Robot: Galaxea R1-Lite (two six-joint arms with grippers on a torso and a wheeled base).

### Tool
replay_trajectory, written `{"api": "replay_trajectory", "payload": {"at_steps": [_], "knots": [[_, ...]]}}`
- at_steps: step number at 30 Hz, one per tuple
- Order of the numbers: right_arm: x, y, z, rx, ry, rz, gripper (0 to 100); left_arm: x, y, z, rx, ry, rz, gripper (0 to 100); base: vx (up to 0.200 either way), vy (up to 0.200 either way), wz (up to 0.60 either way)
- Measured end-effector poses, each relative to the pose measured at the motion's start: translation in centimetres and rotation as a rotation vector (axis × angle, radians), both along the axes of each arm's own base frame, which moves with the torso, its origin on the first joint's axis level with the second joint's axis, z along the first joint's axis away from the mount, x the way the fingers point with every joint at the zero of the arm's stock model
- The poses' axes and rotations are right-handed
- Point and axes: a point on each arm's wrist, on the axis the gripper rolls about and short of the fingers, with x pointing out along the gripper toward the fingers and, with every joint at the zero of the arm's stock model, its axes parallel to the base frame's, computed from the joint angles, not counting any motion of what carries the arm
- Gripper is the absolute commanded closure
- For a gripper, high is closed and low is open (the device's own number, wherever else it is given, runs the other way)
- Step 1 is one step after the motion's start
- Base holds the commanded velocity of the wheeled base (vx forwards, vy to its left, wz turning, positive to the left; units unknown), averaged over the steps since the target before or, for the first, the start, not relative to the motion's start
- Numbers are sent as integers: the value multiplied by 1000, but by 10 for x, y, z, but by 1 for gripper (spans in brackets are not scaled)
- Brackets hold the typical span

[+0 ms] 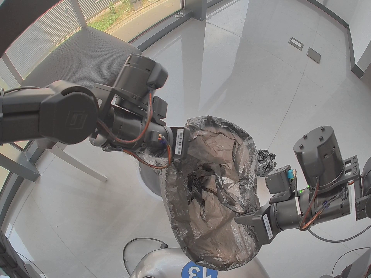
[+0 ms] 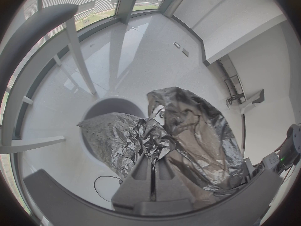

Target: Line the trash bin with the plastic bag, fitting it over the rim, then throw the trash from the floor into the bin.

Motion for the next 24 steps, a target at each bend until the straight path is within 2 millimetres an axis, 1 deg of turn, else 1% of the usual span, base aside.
{"api": "replay_trajectory", "payload": {"at_steps": [12,18,21,24], "knots": [[1,1,6,18,-17,0,100,30,39,-1,60,-31,119,100,0,0,0],[2,2,10,28,-25,-1,100,43,50,-9,92,-23,176,100,0,0,0],[3,2,11,32,-28,-3,100,51,55,-10,113,-35,186,100,0,0,0],[3,2,11,32,-28,-3,100,57,63,-11,156,-55,190,100,0,0,0]]}}
